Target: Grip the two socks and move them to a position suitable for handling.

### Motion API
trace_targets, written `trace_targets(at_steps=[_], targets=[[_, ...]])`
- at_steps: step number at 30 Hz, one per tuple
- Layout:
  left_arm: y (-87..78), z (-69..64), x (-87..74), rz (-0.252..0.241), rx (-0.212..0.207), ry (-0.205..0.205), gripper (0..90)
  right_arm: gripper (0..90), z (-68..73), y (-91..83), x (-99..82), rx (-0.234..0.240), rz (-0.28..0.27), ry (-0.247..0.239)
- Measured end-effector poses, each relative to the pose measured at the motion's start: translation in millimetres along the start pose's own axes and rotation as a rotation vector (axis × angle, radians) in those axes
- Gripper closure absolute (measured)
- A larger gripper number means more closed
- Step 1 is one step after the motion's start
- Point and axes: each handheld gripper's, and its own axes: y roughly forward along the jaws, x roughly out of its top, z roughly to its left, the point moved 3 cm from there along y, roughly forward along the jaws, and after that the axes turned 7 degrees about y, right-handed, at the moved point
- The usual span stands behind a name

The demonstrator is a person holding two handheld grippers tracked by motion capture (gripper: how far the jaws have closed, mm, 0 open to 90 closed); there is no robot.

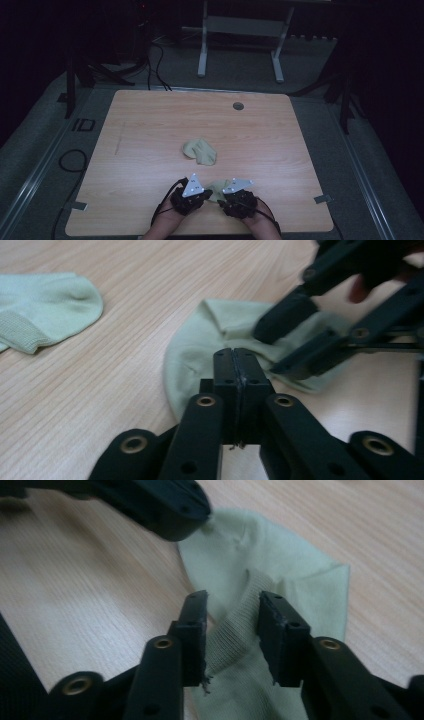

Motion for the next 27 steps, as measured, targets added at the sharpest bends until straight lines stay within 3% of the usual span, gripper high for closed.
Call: trace_targets(at_steps=[5,7,10,14,17,19,20,27], targets=[[13.3,5.0,-1.7,0.062,0.004,0.011,89.1,71.1,-1.7,3.3,-2.3,0.000,0.016,-0.002],[17.6,7.6,-3.9,0.089,0.012,0.013,89.0,77.0,-1.5,3.5,-2.7,-0.013,0.018,-0.008],[19.0,11.5,-5.4,0.085,0.003,-0.007,89.1,80.4,-1.4,3.7,-2.9,-0.019,0.015,-0.011],[17.9,10.4,-5.7,0.094,0.011,0.014,89.2,84.4,-2.0,1.1,-1.4,-0.013,0.012,-0.004],[15.8,10.9,-8.7,0.081,0.022,0.016,89.3,85.2,-6.6,-17.0,5.2,-0.002,-0.043,0.023],[14.8,11.7,-9.8,0.081,0.020,0.021,89.3,85.2,-6.6,-17.0,5.2,-0.002,-0.043,0.023],[12.4,13.7,-12.2,0.076,0.018,0.013,89.3,85.1,-14.6,-31.2,10.0,0.003,-0.080,0.049],[7.9,15.0,-15.2,0.082,0.005,0.021,89.2,85.0,-41.4,-53.0,5.8,-0.021,-0.115,0.111]])
